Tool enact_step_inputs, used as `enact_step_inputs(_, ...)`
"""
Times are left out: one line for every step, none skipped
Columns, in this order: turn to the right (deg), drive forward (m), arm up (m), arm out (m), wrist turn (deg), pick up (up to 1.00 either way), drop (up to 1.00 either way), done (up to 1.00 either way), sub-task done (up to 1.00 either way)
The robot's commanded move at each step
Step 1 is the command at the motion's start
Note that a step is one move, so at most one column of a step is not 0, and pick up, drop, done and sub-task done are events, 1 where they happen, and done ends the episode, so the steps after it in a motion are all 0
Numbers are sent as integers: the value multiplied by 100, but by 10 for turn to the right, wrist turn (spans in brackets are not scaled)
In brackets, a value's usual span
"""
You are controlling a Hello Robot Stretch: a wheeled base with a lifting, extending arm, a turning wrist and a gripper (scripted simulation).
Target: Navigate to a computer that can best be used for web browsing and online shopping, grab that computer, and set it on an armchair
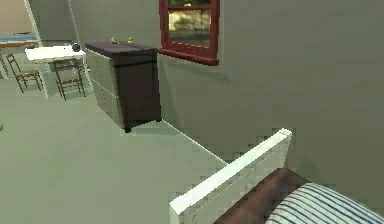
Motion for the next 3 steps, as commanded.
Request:
enact_step_inputs(0, 0, 0, 50, 0, 0, 0, 0, 0)
enact_step_inputs(0, 0, 0, 0, 450, 0, 0, 0, 0)
enact_step_inputs(0, 0, 0, 0, 450, 0, 0, 0, 0)
